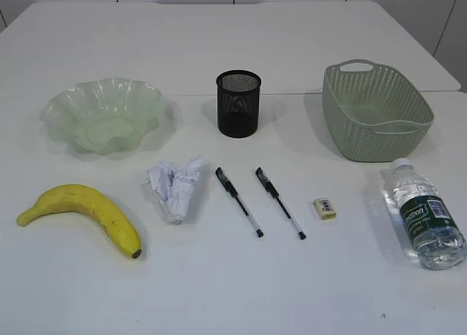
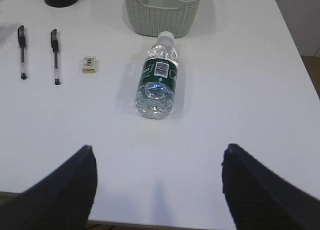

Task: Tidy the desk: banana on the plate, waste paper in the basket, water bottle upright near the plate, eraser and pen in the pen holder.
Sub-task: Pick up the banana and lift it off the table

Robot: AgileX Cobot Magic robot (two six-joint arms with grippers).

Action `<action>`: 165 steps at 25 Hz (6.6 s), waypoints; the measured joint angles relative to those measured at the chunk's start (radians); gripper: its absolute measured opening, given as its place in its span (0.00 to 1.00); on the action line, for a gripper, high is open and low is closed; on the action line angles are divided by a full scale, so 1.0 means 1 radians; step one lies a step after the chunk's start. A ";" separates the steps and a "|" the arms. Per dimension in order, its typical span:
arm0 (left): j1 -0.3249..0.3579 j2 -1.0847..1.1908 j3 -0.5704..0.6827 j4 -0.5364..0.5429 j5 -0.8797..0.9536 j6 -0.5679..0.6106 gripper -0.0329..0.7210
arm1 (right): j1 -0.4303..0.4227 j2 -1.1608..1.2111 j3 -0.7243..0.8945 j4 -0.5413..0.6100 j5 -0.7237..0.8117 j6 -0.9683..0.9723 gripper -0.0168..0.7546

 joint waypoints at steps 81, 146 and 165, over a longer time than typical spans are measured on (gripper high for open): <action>-0.005 0.587 -0.189 -0.182 -0.284 -0.008 0.77 | 0.000 0.642 -0.173 0.101 -0.517 0.000 0.77; -0.197 1.473 -0.370 -0.220 -0.613 -0.586 0.71 | 0.022 0.855 -0.201 0.177 -0.487 -0.014 0.77; -0.247 1.619 -0.374 -0.038 -0.614 -0.932 0.70 | 0.022 0.858 -0.201 0.177 -0.488 -0.014 0.77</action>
